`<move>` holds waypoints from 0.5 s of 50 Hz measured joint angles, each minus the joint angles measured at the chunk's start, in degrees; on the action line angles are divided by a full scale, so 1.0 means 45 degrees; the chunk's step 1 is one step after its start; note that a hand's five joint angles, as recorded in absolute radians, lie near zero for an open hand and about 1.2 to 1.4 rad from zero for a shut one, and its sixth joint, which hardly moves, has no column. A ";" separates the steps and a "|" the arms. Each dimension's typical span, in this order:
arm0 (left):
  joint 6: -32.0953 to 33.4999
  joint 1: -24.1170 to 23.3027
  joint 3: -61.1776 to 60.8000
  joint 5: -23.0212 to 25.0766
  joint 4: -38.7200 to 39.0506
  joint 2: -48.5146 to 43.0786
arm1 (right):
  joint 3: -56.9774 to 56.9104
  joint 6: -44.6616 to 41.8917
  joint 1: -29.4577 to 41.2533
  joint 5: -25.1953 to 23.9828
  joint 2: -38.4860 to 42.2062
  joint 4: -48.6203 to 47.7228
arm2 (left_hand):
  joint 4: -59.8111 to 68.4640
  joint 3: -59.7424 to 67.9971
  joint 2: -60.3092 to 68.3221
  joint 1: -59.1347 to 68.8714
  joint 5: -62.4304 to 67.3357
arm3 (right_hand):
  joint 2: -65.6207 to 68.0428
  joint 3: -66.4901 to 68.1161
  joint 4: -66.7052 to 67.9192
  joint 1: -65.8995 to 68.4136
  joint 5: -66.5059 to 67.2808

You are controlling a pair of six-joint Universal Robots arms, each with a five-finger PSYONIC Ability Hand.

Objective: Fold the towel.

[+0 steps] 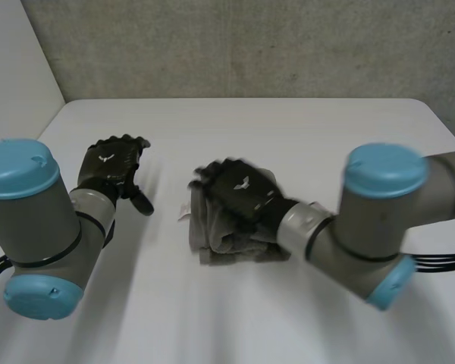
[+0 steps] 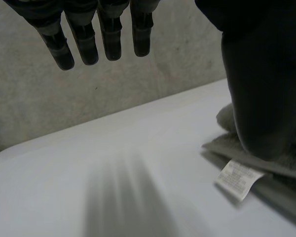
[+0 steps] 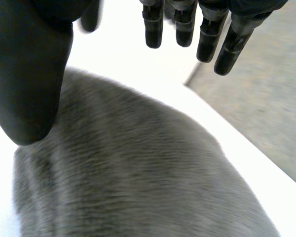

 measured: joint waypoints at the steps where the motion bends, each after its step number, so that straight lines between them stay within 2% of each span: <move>1: -0.0139 -0.0027 0.0095 0.0122 -0.0002 -0.0006 | 0.0179 0.0565 -0.0284 -0.0001 -0.0335 0.0019 | 0.0000 0.0000 -0.0002 0.0000 0.0000 | 0.0000 0.0000 0.0000 -0.0002 -0.0001; 6: -0.1009 -0.0233 0.0655 0.0913 -0.0029 -0.0068 | 0.0858 0.3511 -0.1704 -0.0116 -0.1495 0.0062 | 0.0000 0.0000 -0.0007 0.0001 0.0000 | -0.0002 0.0000 0.0000 -0.0004 0.0000; 12: -0.2024 -0.0699 0.1448 0.1795 -0.0297 -0.0460 | 0.1208 0.5985 -0.3001 -0.0384 -0.1817 0.0091 | 0.0000 0.0000 -0.0008 0.0000 0.0000 | -0.0002 0.0000 0.0000 -0.0006 -0.0001; 18: -0.2549 -0.1339 0.2295 0.2067 -0.0916 -0.1224 | 0.1140 0.6554 -0.3749 -0.0716 -0.1386 0.0108 | 0.0000 0.0000 -0.0008 0.0000 0.0000 | -0.0003 0.0000 0.0000 -0.0012 0.0000; 25: -0.2998 -0.2036 0.3293 0.2281 -0.1600 -0.2569 | 0.0574 0.6537 -0.3946 -0.0930 0.0013 0.0132 | 0.0000 0.0000 -0.0009 0.0001 0.0000 | -0.0032 0.0000 0.0000 -0.0052 -0.0001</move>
